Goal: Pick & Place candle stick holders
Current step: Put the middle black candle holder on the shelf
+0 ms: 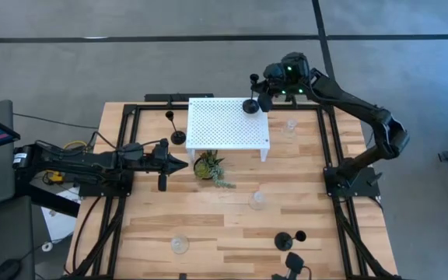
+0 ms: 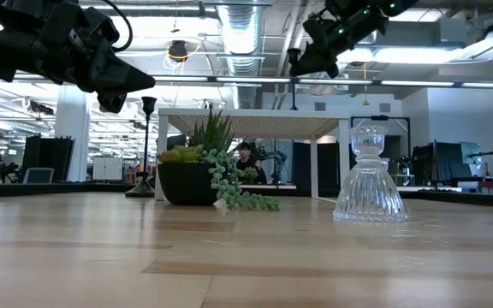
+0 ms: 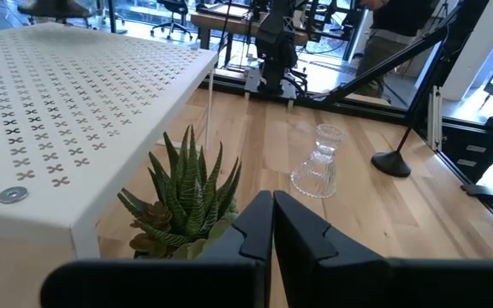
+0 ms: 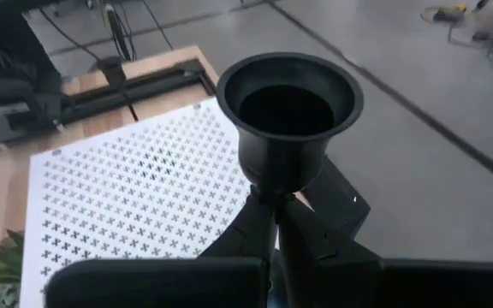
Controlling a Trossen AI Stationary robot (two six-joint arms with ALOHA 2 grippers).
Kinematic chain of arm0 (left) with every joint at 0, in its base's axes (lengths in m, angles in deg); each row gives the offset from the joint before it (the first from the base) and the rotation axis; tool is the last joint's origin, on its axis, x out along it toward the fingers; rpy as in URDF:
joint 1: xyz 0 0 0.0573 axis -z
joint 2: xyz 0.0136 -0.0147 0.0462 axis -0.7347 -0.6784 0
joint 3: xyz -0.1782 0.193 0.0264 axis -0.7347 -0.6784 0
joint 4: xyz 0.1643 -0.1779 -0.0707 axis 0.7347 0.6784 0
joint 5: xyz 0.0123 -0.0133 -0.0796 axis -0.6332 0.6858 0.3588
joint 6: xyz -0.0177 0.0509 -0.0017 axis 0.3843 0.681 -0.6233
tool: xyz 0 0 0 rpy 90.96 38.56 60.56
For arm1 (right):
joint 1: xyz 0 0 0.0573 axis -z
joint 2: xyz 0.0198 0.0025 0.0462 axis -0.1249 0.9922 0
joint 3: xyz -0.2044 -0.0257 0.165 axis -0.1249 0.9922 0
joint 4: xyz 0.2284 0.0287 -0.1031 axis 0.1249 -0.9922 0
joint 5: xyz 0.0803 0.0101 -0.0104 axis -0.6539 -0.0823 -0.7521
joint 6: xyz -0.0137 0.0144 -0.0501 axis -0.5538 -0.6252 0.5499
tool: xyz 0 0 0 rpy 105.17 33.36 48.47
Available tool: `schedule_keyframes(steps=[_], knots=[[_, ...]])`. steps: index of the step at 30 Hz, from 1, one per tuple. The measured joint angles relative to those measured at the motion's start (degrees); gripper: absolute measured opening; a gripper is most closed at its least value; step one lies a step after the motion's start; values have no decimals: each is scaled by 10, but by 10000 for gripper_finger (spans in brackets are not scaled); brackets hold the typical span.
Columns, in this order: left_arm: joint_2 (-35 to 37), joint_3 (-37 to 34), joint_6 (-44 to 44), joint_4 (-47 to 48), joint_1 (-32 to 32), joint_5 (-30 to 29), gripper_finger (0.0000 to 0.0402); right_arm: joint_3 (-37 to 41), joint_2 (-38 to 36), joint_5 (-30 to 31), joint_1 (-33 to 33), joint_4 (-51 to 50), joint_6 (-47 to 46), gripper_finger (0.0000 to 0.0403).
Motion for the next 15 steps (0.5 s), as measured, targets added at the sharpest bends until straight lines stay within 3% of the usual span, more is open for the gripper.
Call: schedule_keyframes(steps=[15], knots=[[0,0,0,3,0,0,12,-4,16,25,8,-11,10,0]])
